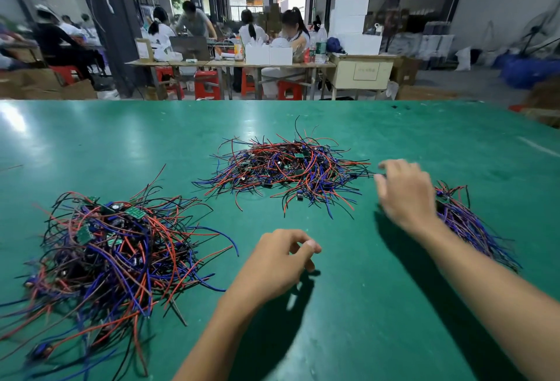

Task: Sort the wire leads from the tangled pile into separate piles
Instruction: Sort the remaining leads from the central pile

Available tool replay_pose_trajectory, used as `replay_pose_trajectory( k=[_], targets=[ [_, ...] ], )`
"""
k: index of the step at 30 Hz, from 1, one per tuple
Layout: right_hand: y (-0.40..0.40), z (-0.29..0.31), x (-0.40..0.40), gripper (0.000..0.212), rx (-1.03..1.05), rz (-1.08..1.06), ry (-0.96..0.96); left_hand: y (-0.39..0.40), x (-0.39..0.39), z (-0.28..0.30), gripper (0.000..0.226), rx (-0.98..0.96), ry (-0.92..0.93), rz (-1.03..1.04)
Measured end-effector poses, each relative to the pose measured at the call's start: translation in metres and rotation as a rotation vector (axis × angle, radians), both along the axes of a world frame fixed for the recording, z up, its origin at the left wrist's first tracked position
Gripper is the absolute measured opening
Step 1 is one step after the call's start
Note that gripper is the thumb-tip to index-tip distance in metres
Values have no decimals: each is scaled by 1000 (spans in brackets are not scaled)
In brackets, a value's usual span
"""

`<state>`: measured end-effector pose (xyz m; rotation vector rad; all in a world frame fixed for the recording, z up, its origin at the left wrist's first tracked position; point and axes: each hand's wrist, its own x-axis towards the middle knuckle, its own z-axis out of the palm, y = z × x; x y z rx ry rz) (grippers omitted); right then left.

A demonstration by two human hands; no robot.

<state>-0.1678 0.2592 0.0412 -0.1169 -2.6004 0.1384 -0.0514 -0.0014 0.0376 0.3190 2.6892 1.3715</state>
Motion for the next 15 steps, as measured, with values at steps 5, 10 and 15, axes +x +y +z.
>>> replay_pose_trajectory(
  k=[5,10,15],
  targets=[
    [-75,-32,7,38,-204,59,-179,-5,-3,-3,22,1,16,80],
    [-78,-37,31,26,-457,16,28,-9,-9,-8,23,75,-14,204],
    [-91,-43,86,17,-642,298,118,5,-10,-5,34,518,-274,282]
  ],
)
